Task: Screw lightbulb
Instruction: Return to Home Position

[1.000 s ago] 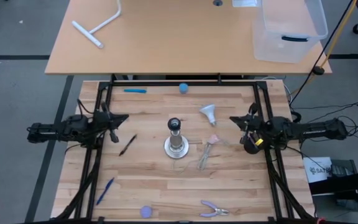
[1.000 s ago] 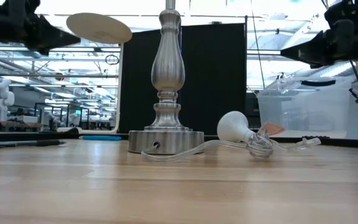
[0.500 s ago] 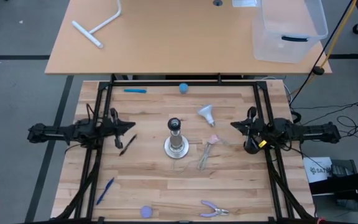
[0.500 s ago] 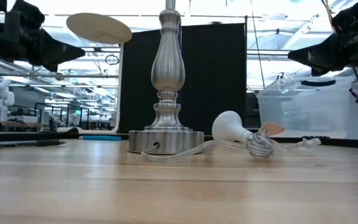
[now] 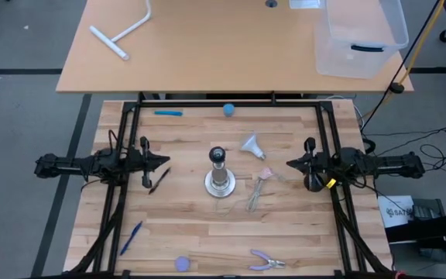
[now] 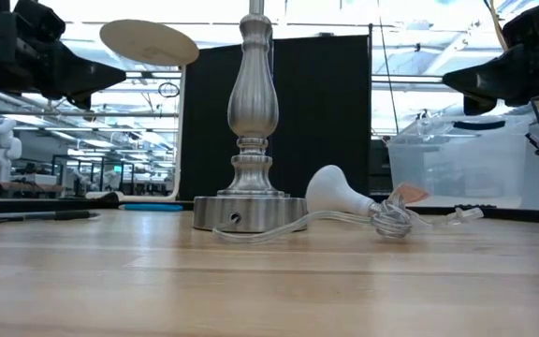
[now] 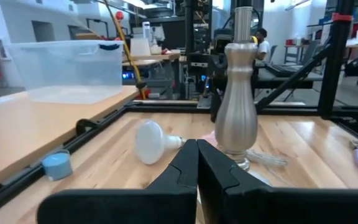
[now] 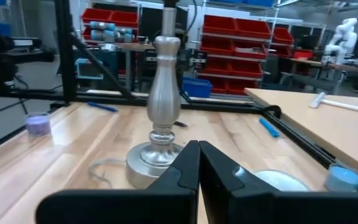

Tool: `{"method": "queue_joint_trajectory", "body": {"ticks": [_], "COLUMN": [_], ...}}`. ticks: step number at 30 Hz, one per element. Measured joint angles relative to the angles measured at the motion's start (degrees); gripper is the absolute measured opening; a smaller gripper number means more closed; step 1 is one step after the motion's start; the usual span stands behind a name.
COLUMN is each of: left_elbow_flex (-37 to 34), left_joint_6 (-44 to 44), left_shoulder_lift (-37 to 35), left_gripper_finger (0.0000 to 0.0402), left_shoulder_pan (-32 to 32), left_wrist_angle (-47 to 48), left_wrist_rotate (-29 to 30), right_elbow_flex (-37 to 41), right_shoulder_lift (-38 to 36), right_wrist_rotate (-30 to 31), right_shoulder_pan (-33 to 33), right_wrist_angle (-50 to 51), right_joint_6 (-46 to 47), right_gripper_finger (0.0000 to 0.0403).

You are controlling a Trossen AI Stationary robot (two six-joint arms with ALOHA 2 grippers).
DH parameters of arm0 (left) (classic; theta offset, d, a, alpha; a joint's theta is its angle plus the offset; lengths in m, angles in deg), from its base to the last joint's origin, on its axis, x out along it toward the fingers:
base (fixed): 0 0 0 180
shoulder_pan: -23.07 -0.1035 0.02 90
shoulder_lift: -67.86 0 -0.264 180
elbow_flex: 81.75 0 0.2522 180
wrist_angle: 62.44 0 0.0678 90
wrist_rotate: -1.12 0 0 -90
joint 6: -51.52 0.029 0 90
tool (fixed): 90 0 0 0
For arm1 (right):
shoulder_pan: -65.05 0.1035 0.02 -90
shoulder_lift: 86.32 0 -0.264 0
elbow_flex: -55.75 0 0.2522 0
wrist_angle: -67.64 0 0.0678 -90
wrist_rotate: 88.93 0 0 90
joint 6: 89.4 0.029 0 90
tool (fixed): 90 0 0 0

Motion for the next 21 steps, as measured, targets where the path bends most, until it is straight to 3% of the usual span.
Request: {"method": "queue_joint_trajectory", "body": {"ticks": [6, 21], "left_elbow_flex": [0.0, 0.0], "left_joint_6": [-2.5, -4.2], "left_shoulder_lift": [0.0, 0.4], "left_gripper_finger": [0.0000, 0.0000], "left_shoulder_pan": [0.0, 0.0], "left_wrist_angle": [0.5, 0.6], "left_wrist_rotate": [-2.7, -2.7], "right_elbow_flex": [0.0, 0.0], "right_shoulder_lift": [0.7, 4.0], "right_wrist_rotate": [-5.7, -5.7], "right_shoulder_pan": [0.0, 0.0], "right_wrist_angle": [1.1, 1.1], "right_joint_6": [1.4, 1.5], "right_gripper_finger": [0.0000, 0.0000]}}
